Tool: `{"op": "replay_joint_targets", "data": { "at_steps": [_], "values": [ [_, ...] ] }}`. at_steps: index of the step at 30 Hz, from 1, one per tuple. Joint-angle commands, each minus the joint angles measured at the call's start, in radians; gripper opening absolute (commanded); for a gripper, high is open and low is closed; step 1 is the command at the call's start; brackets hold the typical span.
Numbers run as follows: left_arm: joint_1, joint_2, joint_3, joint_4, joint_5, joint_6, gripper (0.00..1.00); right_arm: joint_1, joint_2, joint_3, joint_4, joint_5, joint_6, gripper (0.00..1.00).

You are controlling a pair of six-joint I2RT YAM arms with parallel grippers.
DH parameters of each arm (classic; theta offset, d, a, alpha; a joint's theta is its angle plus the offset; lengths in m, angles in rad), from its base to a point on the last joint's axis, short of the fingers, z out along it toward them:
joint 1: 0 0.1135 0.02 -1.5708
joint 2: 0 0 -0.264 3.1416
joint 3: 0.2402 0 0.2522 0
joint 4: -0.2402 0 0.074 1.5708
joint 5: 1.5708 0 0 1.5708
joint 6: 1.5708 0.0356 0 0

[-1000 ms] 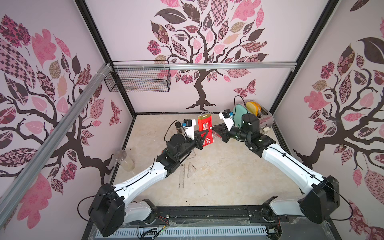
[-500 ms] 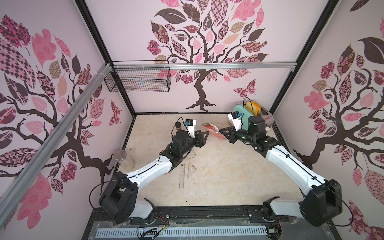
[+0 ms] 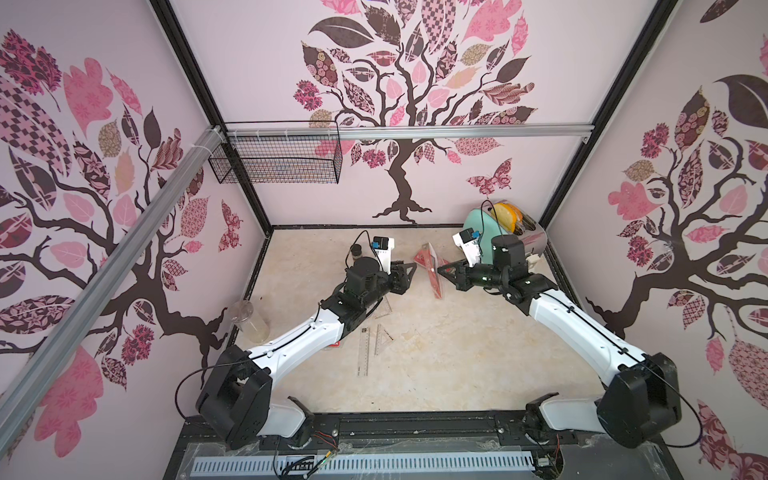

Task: Open the ruler set and take out the ruler
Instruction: Take out the ruler from the ruler set bag.

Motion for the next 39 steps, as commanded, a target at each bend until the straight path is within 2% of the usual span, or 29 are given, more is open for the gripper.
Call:
{"op": "replay_joint_targets", "data": {
  "at_steps": [1, 5, 9, 15, 39],
  "values": [
    [-0.049, -0.017, 0.055, -0.027, 0.012, 0.041, 0.32, -0.001, 0.016, -0.018, 0.046, -0.056, 0.022, 0.00],
    [-0.075, 0.023, 0.098, -0.018, 0.050, 0.023, 0.13, -0.001, 0.029, -0.021, 0.063, -0.071, 0.016, 0.00],
    [-0.090, 0.092, 0.155, -0.044, 0.064, 0.019, 0.02, -0.001, 0.030, -0.026, 0.076, -0.077, 0.013, 0.00],
    [-0.096, 0.168, 0.198, -0.103, 0.061, 0.003, 0.00, -0.001, 0.016, -0.031, 0.081, -0.070, 0.005, 0.00],
    [-0.096, 0.219, 0.223, -0.198, -0.081, 0.046, 0.00, -0.001, -0.020, -0.037, 0.081, -0.093, -0.014, 0.00]
  ]
}}
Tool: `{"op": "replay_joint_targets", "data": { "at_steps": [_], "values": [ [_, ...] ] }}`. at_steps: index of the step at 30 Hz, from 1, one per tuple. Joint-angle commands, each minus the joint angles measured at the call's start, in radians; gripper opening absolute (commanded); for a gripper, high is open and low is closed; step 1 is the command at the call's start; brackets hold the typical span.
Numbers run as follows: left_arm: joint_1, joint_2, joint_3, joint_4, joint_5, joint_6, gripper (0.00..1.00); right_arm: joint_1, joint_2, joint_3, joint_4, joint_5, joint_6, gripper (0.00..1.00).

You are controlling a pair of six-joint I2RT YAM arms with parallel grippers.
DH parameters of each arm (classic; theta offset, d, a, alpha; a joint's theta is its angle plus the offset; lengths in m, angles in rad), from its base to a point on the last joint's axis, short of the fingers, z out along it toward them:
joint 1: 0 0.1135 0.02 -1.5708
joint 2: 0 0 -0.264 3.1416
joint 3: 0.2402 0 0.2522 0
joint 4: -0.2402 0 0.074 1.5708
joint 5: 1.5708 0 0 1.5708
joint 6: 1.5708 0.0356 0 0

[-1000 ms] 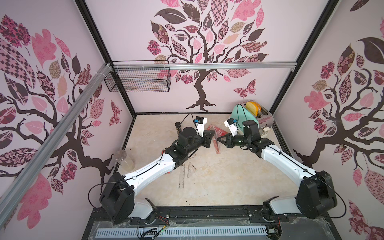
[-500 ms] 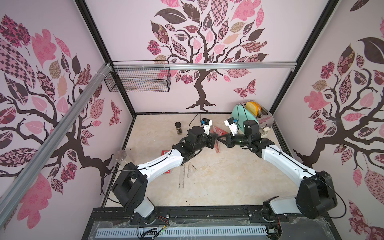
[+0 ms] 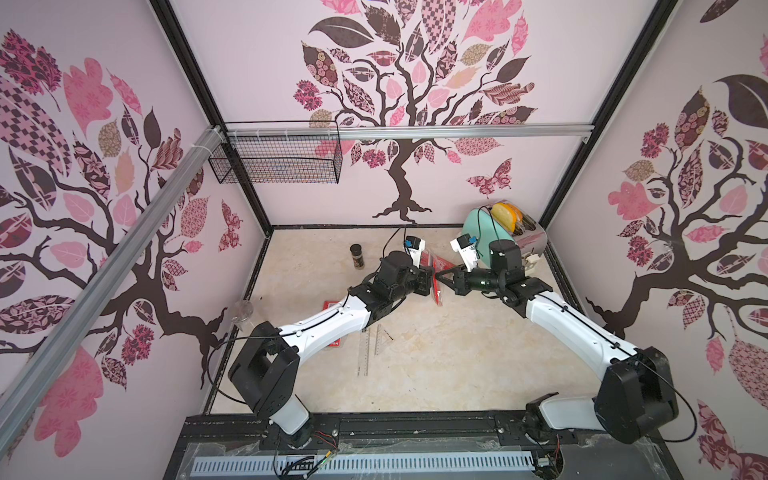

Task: Open the ruler set and take out the ruler
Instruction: Take out the ruler from the ruler set bag.

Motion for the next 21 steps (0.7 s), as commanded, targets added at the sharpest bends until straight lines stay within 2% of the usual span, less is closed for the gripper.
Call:
{"op": "replay_joint_targets", "data": {
  "at_steps": [1, 6, 15, 21],
  "values": [
    [0.001, 0.011, 0.006, -0.043, -0.043, 0.025, 0.01, 0.001, -0.028, 0.011, 0.019, -0.028, -0.019, 0.00],
    [0.001, -0.019, -0.030, -0.016, -0.062, 0.019, 0.06, 0.000, -0.029, 0.014, 0.000, -0.010, -0.035, 0.00],
    [0.001, -0.085, -0.094, 0.086, -0.007, 0.020, 0.15, 0.000, -0.012, 0.020, -0.002, -0.010, -0.029, 0.00],
    [0.001, -0.074, -0.099, 0.086, 0.003, 0.011, 0.16, -0.001, -0.020, 0.021, -0.003, -0.009, -0.031, 0.00]
  ]
}}
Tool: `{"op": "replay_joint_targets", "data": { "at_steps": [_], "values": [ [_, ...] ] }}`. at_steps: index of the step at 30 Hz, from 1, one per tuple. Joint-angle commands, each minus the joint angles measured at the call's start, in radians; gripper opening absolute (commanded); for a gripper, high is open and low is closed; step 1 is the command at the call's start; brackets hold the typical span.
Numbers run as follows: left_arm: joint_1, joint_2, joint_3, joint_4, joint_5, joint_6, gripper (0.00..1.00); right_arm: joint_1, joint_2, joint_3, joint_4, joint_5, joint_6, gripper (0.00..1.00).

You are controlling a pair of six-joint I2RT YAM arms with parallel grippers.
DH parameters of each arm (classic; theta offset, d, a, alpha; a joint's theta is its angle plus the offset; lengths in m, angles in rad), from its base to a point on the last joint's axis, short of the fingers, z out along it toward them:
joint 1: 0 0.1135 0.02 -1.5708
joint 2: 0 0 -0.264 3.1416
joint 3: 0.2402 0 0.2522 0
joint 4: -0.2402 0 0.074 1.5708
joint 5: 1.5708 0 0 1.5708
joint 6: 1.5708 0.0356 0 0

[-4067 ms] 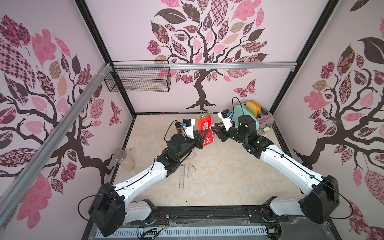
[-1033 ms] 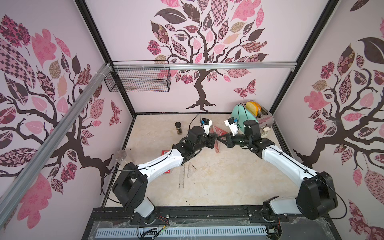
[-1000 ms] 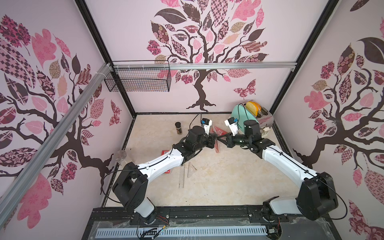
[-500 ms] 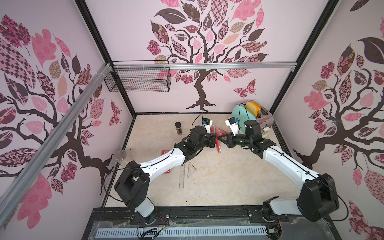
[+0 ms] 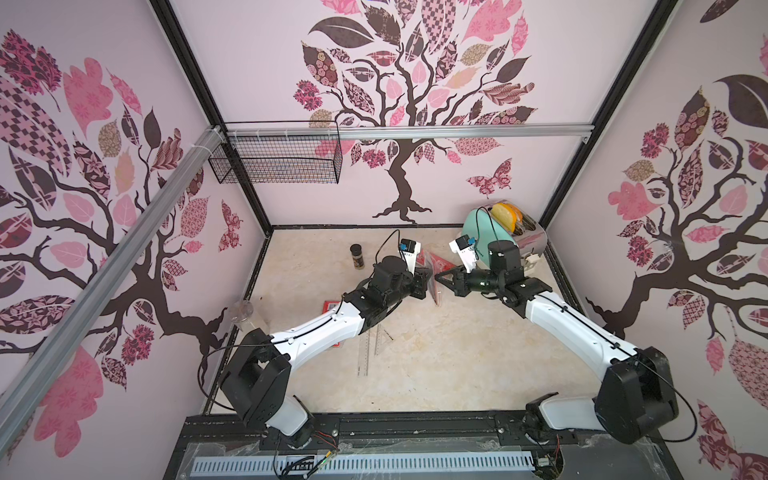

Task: Open the ruler set and take out the ruler
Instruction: Take out the ruler from the ruler set bag.

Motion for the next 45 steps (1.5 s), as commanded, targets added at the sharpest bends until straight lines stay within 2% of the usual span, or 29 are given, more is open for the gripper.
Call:
{"op": "replay_joint_targets", "data": {
  "at_steps": [1, 5, 16, 34, 45],
  "values": [
    [0.003, -0.007, -0.018, 0.020, 0.013, -0.001, 0.16, -0.001, -0.021, 0.019, 0.012, -0.015, -0.008, 0.00],
    [0.003, -0.001, -0.012, 0.013, 0.000, 0.005, 0.11, -0.001, -0.030, 0.016, 0.014, -0.015, -0.008, 0.00],
    [0.003, 0.059, 0.081, -0.132, -0.024, 0.040, 0.11, -0.001, -0.038, 0.019, 0.022, -0.028, -0.008, 0.00],
    [0.003, 0.097, 0.124, -0.154, 0.070, 0.034, 0.19, -0.001, -0.023, 0.031, 0.012, -0.025, -0.015, 0.00],
    [0.003, 0.043, 0.053, -0.086, 0.006, -0.016, 0.17, -0.001, -0.028, 0.023, 0.010, -0.013, -0.018, 0.00]
  ]
}}
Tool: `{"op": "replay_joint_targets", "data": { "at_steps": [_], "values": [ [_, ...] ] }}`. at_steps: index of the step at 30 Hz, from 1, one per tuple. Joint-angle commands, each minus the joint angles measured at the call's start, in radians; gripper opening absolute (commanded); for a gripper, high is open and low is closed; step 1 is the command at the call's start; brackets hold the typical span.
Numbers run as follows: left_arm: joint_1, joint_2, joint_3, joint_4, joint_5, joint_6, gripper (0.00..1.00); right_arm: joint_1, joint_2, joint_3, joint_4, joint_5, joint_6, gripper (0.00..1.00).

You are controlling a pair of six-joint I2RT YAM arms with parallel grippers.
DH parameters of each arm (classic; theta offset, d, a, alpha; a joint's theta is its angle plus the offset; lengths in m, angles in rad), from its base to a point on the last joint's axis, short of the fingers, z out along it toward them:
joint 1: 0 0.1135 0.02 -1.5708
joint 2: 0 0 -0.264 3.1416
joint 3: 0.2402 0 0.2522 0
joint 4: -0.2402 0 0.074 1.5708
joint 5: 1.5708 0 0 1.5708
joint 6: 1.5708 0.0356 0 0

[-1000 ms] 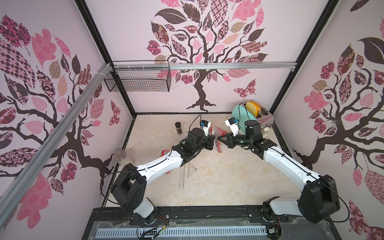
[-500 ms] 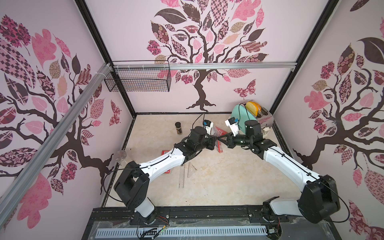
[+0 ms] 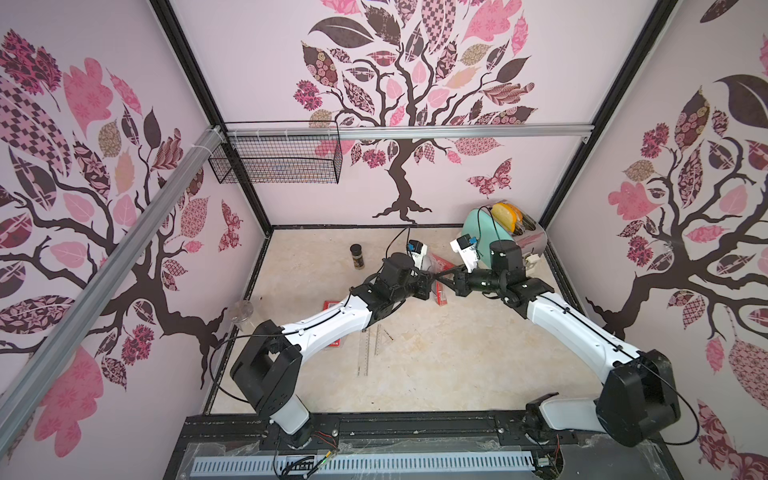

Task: Open the ruler set and take out the ruler
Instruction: Take out the ruler from the ruler set bag.

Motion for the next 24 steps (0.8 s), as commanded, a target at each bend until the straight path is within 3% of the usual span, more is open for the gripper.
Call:
{"op": "replay_joint_targets", "data": {
  "at_steps": [1, 14, 24],
  "values": [
    [0.003, -0.033, -0.025, 0.031, -0.026, -0.018, 0.17, -0.001, -0.014, 0.023, 0.010, -0.007, -0.013, 0.00],
    [0.003, -0.055, -0.054, 0.083, -0.003, -0.049, 0.25, -0.001, -0.011, 0.025, 0.008, 0.000, -0.014, 0.00],
    [0.003, -0.008, 0.009, -0.006, 0.041, -0.027, 0.19, -0.001, -0.014, 0.024, 0.010, -0.001, -0.010, 0.00]
  ]
}}
